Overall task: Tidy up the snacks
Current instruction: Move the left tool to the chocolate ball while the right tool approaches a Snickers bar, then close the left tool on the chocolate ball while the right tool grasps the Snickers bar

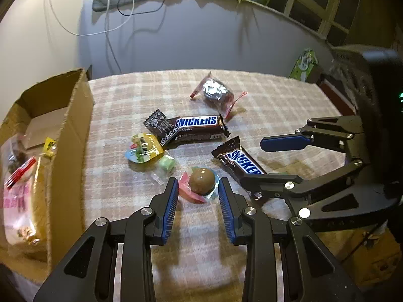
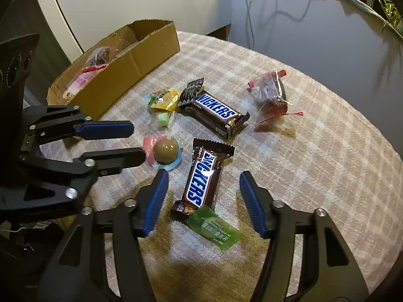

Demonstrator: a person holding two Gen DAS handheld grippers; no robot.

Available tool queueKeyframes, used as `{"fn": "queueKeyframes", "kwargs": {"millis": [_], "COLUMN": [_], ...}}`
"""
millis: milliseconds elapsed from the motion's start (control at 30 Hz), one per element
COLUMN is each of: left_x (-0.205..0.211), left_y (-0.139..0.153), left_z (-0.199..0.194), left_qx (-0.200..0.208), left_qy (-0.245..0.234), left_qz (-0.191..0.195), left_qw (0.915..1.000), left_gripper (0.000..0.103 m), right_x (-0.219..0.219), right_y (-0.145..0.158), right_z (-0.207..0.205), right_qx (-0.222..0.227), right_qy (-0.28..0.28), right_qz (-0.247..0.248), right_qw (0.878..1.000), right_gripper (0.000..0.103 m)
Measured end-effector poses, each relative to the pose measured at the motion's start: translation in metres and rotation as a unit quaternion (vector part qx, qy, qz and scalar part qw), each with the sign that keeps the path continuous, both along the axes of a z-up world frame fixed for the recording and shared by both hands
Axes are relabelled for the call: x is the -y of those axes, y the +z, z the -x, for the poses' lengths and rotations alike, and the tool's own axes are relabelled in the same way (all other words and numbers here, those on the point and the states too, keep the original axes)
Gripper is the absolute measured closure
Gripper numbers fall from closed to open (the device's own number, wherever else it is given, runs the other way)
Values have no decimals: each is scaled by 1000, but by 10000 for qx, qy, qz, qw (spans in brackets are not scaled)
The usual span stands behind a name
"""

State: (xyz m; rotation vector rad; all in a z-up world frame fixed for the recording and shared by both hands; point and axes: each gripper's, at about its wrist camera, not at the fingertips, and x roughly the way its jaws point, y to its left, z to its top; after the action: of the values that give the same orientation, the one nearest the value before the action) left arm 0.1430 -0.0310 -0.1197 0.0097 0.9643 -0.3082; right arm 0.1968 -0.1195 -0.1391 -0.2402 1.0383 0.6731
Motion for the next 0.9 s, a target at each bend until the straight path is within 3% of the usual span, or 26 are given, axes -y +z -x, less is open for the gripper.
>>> {"fn": "queueKeyframes", "kwargs": {"millis": [167,200,333,633,733,900], "left_x": [9,10,15,19,23,31], "left_y": [-11,-12,-18,-17,-14,-18], "left_z": [-10,-11,-15,-14,-18,-28], "left_qx": [-50,-49,-63,51,102,60], "left_qy": [-55,-73,-159,-260,-263,-311], "left_qz": [-272,-314,-447,-425,-534,-496], "left_qw": [9996,9995,9989,9987,9982,9983], "left_gripper": [72,72,82,82,74,73], "right_x": [-1,-1,-2,0,2,8], "right_y": [-6,-9,-18,-19,-19,-19], "right_z": [-6,-7,-10,-9,-9,-12], "right_qx": [-33,-41,-144,-120,-119,-129], "right_qy": [25,29,55,105,99,14], "right_qz": [77,121,135,163,175,156], "right_qw": [10000,9999,9998,9997,9997,9998], "right_gripper": [50,55,58,61,61,61]}}
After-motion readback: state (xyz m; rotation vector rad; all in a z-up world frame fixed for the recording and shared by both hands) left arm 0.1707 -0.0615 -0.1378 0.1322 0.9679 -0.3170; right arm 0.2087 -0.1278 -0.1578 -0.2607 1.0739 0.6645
